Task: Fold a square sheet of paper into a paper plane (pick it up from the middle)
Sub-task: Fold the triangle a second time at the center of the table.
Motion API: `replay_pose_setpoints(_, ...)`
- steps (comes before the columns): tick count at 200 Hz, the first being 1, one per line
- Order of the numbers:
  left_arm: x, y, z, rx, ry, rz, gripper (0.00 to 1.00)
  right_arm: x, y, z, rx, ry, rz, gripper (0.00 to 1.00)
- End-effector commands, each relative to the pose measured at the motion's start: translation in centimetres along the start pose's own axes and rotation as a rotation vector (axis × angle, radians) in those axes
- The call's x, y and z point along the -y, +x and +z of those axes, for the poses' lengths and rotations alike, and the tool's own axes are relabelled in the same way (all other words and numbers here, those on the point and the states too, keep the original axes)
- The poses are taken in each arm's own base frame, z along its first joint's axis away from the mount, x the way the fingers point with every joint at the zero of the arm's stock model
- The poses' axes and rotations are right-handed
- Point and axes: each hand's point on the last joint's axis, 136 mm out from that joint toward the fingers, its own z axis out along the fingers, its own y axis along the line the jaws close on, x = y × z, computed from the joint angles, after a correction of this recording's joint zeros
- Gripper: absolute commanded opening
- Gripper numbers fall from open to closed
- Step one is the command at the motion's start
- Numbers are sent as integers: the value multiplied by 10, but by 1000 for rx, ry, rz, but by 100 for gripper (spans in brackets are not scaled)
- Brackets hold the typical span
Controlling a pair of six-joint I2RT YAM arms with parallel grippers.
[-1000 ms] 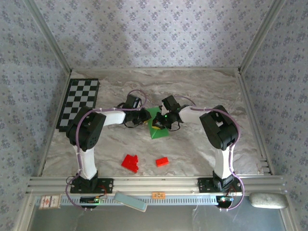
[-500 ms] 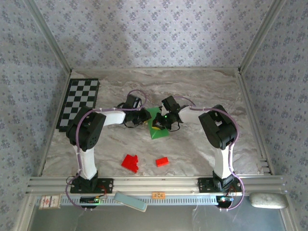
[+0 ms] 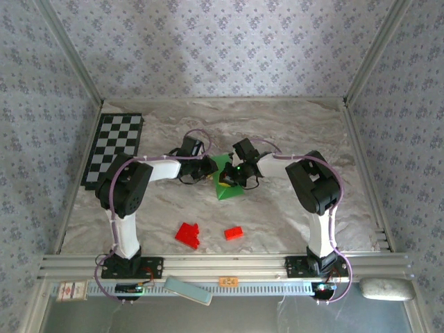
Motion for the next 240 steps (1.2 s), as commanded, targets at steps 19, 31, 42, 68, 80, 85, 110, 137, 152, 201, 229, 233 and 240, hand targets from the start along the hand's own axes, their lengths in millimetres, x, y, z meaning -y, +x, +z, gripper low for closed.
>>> replay_pose_setpoints(19,-25,20,5,-67,-81,-30,19,6,-1,5,-5,18,14,1)
replay_pose_setpoints(31,-25,20,5,-68,-81,-30,19,7,-1,5,-2,22,19,1)
replay_pose_setpoints(42,-25,20,4,-67,-81,-30,18,9,-1,5,0,29,20,1)
replay_pose_setpoints(68,-25,20,4,-66,-82,-30,19,11,-1,5,-1,38,24,2)
replay_pose_setpoints(80,-24,20,3,-65,-80,-31,19,12,-1,6,-4,39,26,3)
replay_pose_setpoints(85,-25,20,3,-64,-82,-31,18,13,0,6,-5,42,28,4)
replay_pose_setpoints(110,-20,17,1,-57,-74,-26,18,16,1,8,-14,50,37,7)
replay_pose_setpoints(137,-13,12,-3,-44,-63,-17,18,18,2,9,-16,55,42,13)
replay_pose_setpoints(152,-9,8,-5,-32,-58,-13,18,19,2,9,-16,61,45,16)
replay_pose_setpoints(201,2,-18,-21,47,-40,-43,18,23,2,10,-19,71,56,27)
replay_pose_setpoints(229,3,-40,-38,120,-39,-71,19,22,2,10,-18,71,55,33)
replay_pose_setpoints(233,3,-42,-41,128,-38,-75,20,23,2,10,-19,74,55,33)
replay_pose_setpoints(240,1,-44,-44,140,-37,-81,20,23,2,10,-18,73,54,35)
